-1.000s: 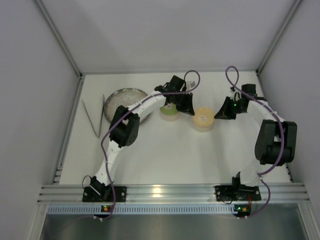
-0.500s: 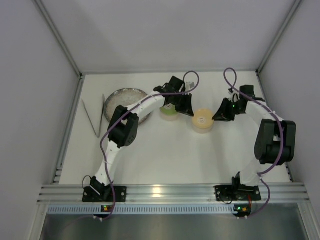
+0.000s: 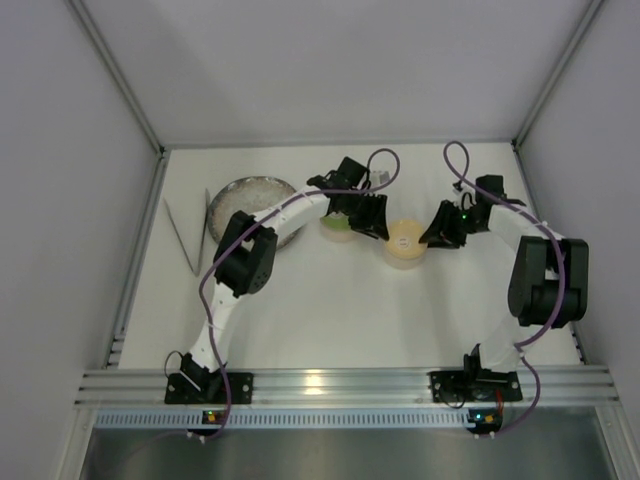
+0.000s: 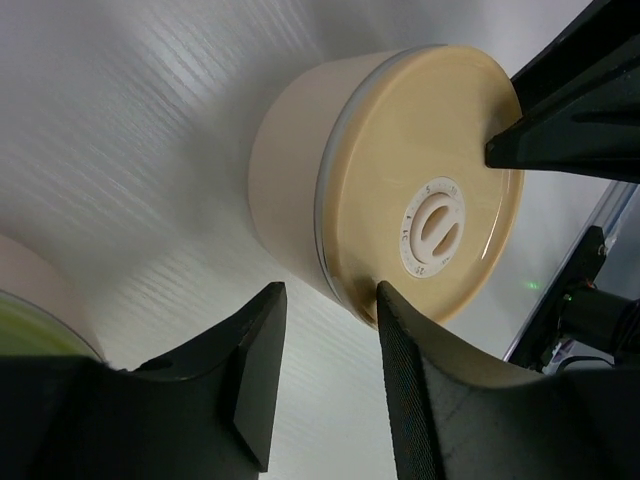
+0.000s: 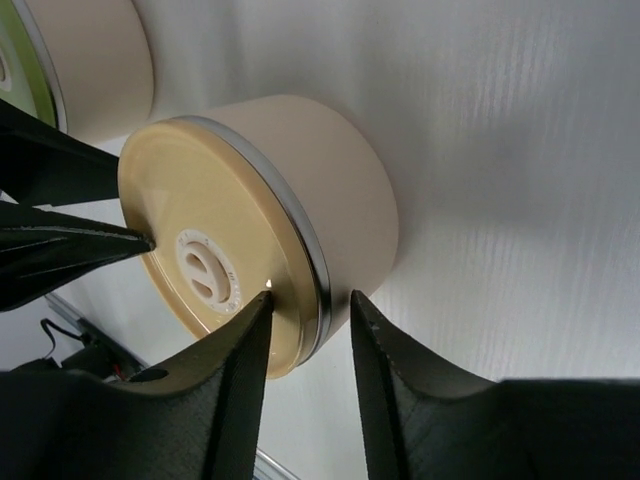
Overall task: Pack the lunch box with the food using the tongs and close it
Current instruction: Close the box lid on the packing box.
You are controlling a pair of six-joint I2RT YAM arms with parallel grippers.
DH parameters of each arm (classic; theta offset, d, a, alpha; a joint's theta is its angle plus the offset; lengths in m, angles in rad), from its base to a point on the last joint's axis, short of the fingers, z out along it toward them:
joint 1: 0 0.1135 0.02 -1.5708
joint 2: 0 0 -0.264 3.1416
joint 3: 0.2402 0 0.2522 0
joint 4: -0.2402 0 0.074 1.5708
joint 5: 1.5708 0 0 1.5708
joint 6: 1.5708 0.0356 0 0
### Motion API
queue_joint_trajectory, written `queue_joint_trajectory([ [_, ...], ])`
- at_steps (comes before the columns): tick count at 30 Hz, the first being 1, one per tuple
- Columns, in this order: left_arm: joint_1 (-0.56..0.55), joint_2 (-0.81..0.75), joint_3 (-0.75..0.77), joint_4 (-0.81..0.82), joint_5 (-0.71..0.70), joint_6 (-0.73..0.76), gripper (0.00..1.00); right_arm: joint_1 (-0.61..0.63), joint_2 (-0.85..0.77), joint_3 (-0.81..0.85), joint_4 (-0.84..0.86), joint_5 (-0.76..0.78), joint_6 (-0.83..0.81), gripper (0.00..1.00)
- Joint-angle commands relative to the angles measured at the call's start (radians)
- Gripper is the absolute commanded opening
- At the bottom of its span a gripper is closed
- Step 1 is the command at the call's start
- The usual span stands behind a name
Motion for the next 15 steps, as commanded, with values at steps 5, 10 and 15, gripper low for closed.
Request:
queue_joint_trajectory([
  [5, -0.006, -0.036, -0.055, -0.014, -0.042, 0.051, 0.49, 0.020, 0.060, -0.053, 0.058, 0.015, -0.008, 0.42],
  [10, -0.020, -0.001, -0.052, 0.025, -0.022, 0.038, 0.54, 0.020, 0.102, -0.056, 0.107, 0.000, 0.019, 0.43],
  [15, -0.024, 0.039, -0.056, 0.029, -0.002, 0.011, 0.55, 0.020, 0.143, -0.066, 0.148, -0.020, 0.038, 0.46],
])
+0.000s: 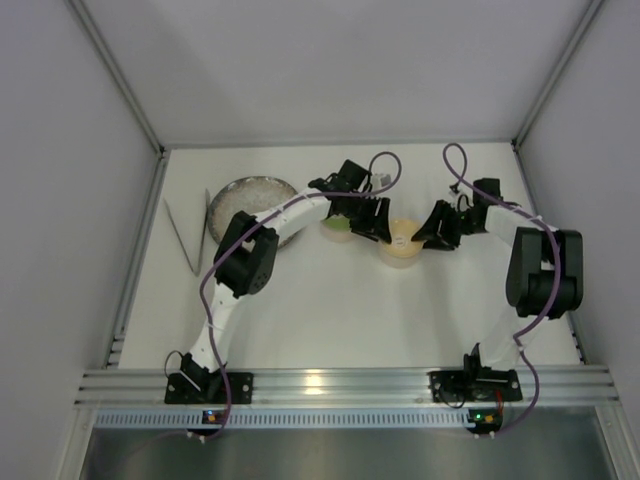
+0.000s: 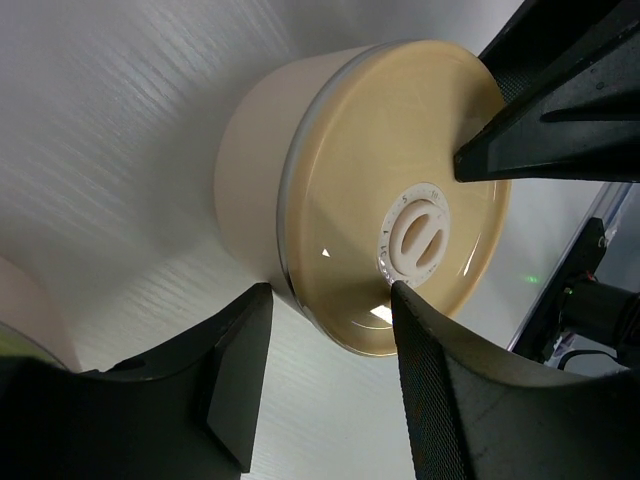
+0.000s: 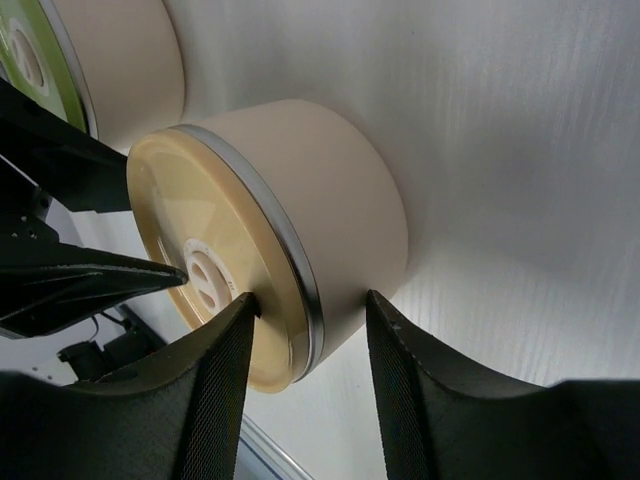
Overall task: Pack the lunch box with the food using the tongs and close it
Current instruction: Close the box lid on the packing box.
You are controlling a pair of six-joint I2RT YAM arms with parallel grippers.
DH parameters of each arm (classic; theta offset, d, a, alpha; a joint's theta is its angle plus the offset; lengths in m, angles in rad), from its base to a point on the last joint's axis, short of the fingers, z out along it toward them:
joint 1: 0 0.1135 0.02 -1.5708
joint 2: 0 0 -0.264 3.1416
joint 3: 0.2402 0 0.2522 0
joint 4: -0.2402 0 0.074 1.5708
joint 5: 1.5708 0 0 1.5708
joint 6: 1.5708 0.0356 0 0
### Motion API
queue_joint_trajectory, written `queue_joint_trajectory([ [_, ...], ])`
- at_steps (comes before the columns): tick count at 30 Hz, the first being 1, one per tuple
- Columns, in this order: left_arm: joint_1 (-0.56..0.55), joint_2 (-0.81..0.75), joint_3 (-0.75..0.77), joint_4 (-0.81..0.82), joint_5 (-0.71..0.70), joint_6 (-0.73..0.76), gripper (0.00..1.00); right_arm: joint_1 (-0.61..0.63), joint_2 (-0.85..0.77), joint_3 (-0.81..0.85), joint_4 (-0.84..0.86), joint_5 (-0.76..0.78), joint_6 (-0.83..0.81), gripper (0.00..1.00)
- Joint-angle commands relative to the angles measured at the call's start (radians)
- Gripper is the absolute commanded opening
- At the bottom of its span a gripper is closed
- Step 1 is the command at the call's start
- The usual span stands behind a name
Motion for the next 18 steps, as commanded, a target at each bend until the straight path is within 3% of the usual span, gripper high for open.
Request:
queue_joint_trajectory([
  [1, -0.017, 0.050, -0.024, 0.005, -0.011, 0.005, 0.55, 0.022, 0.085, -0.051, 0.074, 0.074, -0.007, 0.46],
  [9, -0.018, 0.034, -0.046, 0.005, 0.001, 0.052, 0.56, 0.022, 0.072, -0.079, 0.089, 0.061, -0.016, 0.49],
  [14, -0.017, -0.015, -0.020, -0.016, 0.006, 0.241, 0.67, 0.022, 0.016, -0.070, 0.079, 0.070, -0.033, 0.49],
  [15, -0.017, -0.021, -0.015, -0.025, 0.009, 0.305, 0.79, 0.022, 0.007, -0.068, 0.077, 0.072, -0.036, 0.50],
  [16, -0.017, -0.036, -0.012, -0.035, 0.001, 0.331, 0.84, 0.022, 0.006, -0.067, 0.074, 0.074, -0.036, 0.50],
  [17, -0.017, -0.044, -0.012, -0.038, -0.002, 0.380, 0.99, 0.022, 0.000, -0.067, 0.074, 0.081, -0.041, 0.50],
  [18, -0.017, -0.048, -0.014, -0.041, -0.005, 0.455, 0.99, 0.022, 0.000, -0.065, 0.071, 0.083, -0.045, 0.50],
])
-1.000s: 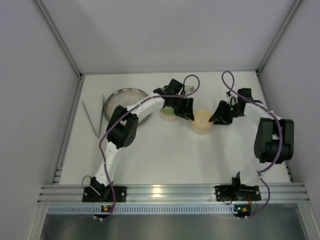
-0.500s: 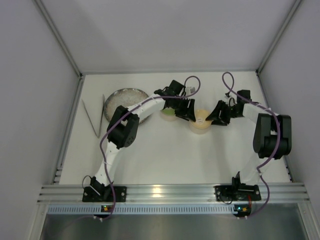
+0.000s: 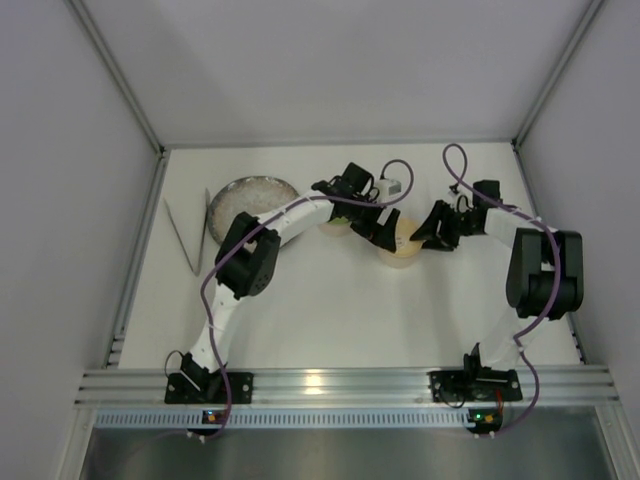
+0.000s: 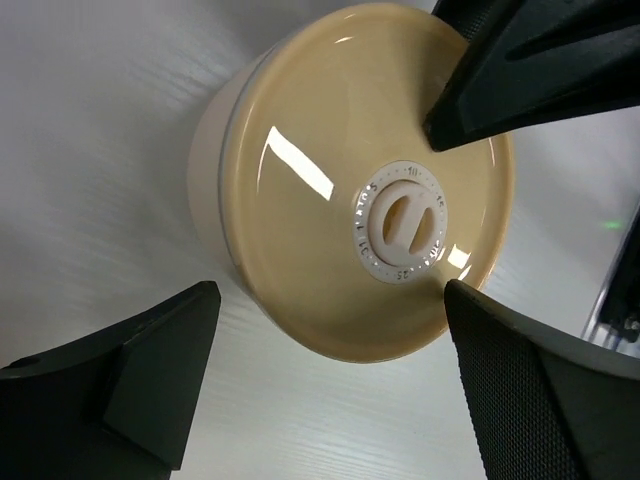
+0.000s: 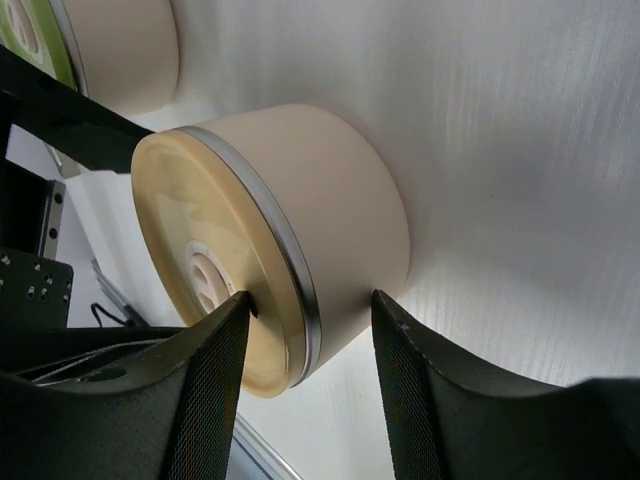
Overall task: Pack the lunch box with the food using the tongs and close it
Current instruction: Close the box lid on the packing box.
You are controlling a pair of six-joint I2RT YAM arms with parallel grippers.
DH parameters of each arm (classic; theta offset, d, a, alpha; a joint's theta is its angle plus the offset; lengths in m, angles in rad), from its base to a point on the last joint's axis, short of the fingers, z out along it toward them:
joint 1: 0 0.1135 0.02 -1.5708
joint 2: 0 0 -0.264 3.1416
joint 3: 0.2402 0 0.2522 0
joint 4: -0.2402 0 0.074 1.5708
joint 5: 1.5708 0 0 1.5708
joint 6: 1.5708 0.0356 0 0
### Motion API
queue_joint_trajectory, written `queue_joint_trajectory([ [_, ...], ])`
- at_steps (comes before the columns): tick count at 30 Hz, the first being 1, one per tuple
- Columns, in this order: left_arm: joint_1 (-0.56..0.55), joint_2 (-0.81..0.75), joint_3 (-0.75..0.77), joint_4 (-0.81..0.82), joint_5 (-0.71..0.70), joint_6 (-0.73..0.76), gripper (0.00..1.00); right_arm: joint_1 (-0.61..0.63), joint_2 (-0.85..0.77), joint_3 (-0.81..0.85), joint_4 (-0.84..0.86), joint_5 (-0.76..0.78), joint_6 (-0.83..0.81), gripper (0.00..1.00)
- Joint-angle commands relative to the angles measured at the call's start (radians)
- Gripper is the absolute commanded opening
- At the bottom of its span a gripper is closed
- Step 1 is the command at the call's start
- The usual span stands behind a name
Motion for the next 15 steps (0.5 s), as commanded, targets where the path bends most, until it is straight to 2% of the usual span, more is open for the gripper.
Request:
queue_joint_trajectory([
  [1, -0.003, -0.063, 0.000, -0.051, -0.033, 0.264, 0.99, 0.027, -0.004, -0.028, 0.006, 0.118, -0.067, 0.50],
  [4, -0.003, -0.077, -0.010, -0.051, 0.002, 0.395, 0.99, 0.027, 0.006, -0.004, -0.019, 0.122, -0.086, 0.50],
  [10, -0.007, -0.071, -0.026, -0.029, 0.099, 0.488, 0.99, 0.026, 0.029, 0.024, -0.027, 0.133, -0.103, 0.50],
  [15, -0.020, -0.065, -0.100, 0.000, 0.110, 0.684, 0.99, 0.026, 0.046, 0.032, -0.020, 0.118, -0.104, 0.50],
])
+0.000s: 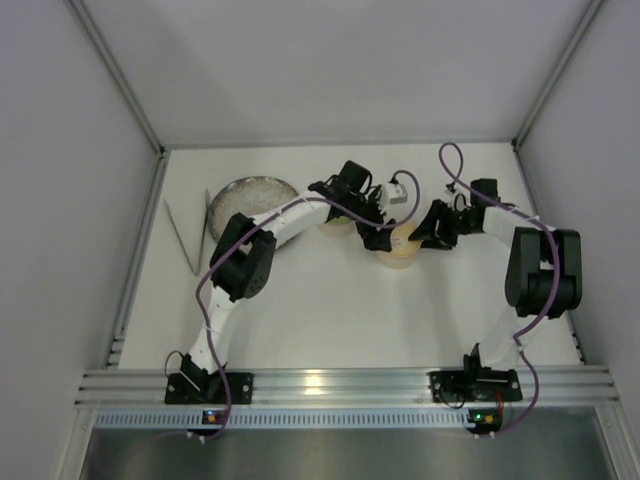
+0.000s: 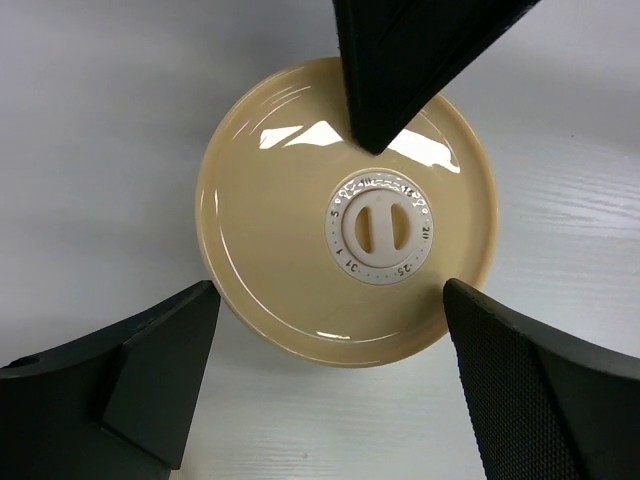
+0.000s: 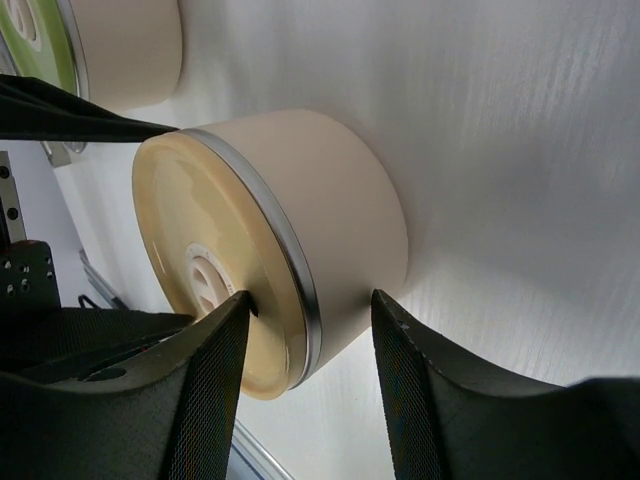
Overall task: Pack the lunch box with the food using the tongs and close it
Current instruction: Close the box lid on the packing box.
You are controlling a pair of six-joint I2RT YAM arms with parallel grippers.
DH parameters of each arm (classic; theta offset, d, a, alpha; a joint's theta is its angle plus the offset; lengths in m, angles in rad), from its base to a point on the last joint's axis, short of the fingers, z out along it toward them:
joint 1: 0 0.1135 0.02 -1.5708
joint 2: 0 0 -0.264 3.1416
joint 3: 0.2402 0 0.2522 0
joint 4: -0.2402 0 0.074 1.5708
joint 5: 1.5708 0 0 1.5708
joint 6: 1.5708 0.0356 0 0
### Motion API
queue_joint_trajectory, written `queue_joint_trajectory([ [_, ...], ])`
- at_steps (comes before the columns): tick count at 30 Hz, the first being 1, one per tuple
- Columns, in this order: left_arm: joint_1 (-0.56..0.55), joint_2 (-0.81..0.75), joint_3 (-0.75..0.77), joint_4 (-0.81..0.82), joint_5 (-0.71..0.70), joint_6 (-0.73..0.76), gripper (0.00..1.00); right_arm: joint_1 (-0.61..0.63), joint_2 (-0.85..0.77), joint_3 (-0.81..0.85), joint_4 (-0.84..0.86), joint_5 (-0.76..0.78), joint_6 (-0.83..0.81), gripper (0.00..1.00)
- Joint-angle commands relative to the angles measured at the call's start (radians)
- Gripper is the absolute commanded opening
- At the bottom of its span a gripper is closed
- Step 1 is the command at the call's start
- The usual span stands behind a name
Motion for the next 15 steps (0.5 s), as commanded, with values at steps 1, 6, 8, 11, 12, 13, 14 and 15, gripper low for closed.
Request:
queue_joint_trajectory([
  [1, -0.014, -0.022, -0.068, -0.059, 0.043, 0.228, 0.99, 0.013, 0.042, 0.016, -0.008, 0.111, -0.064, 0.50],
  [6, -0.014, -0.063, -0.156, -0.053, 0.135, 0.522, 0.99, 0.013, 0.047, 0.025, -0.005, 0.109, -0.069, 0.50],
  [8, -0.013, -0.098, -0.181, -0.079, 0.152, 0.635, 0.99, 0.013, 0.054, 0.030, 0.003, 0.111, -0.066, 0.50],
  [11, -0.013, -0.098, -0.159, -0.106, 0.181, 0.642, 0.99, 0.013, 0.053, 0.030, 0.012, 0.111, -0.061, 0.50],
  [12, -0.013, -0.101, -0.158, -0.105, 0.195, 0.638, 0.99, 0.013, 0.053, 0.031, 0.014, 0.109, -0.061, 0.50],
  [13, -0.013, -0.103, -0.157, -0.097, 0.213, 0.628, 0.99, 0.013, 0.053, 0.031, 0.014, 0.111, -0.061, 0.50],
  [14, -0.013, -0.103, -0.154, -0.093, 0.220, 0.600, 0.99, 0.013, 0.053, 0.034, 0.015, 0.109, -0.061, 0.50],
  [15, -0.013, -0.101, -0.150, -0.087, 0.223, 0.581, 0.99, 0.013, 0.056, 0.043, 0.012, 0.109, -0.061, 0.50],
])
